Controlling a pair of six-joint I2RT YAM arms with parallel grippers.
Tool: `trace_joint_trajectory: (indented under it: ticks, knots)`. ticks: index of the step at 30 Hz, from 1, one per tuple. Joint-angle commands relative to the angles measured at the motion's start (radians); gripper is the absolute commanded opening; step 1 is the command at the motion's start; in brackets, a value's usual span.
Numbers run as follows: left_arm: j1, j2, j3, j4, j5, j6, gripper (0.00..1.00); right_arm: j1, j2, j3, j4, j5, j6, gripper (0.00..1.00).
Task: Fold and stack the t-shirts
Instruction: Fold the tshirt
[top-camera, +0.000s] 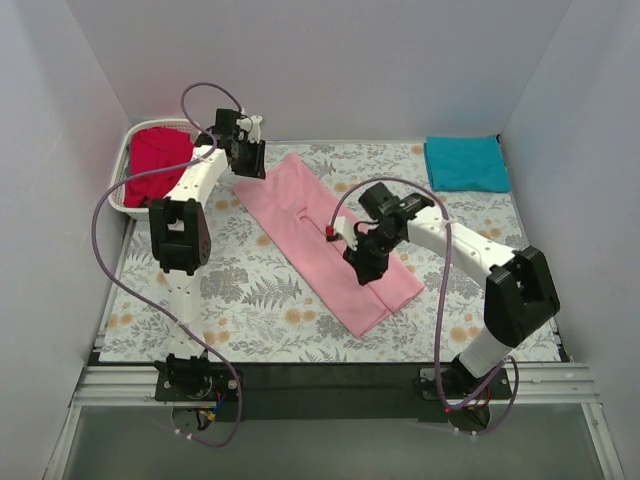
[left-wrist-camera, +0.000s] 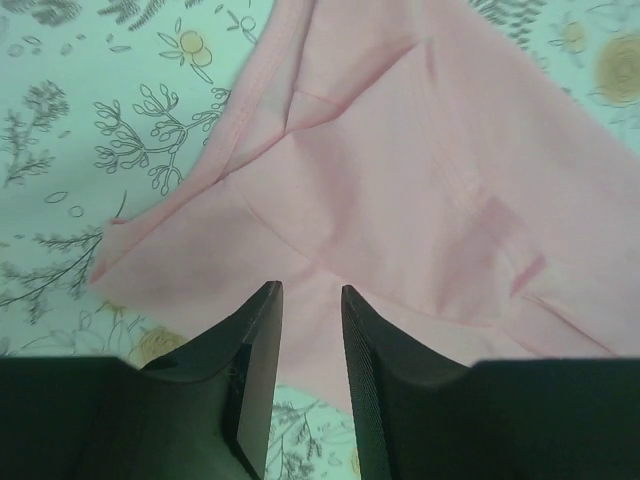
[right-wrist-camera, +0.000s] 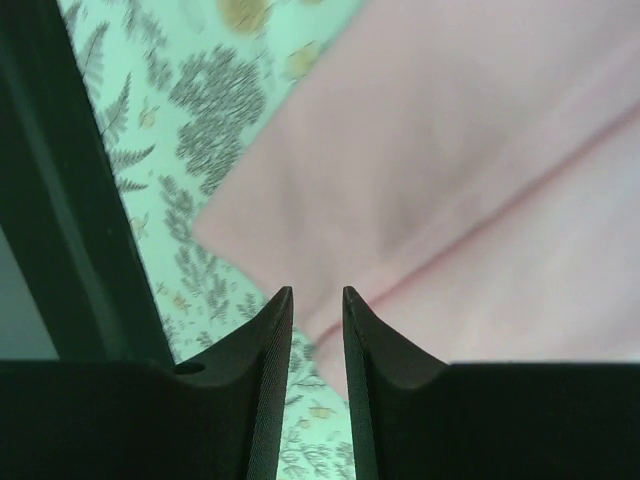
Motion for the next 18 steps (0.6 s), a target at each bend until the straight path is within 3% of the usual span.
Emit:
trace_joint_trajectory:
  ticks: [1, 5, 9, 13, 18]
  knots:
    - [-0.001, -0.205, -0.057, -0.013, 0.035, 0.023, 0.30, -0.105, -0.022, 0.123, -0.010, -0.025, 0.021, 0.34]
    - [-0.033, -0.319, -0.284, 0.047, 0.072, -0.020, 0.29, -0.182, 0.080, 0.173, 0.011, 0.038, 0.033, 0.28]
    - [-0.064, -0.385, -0.485, 0.128, 0.121, -0.165, 0.30, -0.228, 0.162, 0.207, 0.085, 0.111, 0.061, 0.27]
    - [-0.112, -0.361, -0.547, 0.176, 0.029, -0.229, 0.26, -0.231, 0.239, 0.204, 0.111, 0.148, 0.087, 0.23]
    - [-0.124, -0.298, -0.553, 0.185, -0.013, -0.255, 0.13, -0.228, 0.264, 0.100, 0.152, 0.114, 0.119, 0.14]
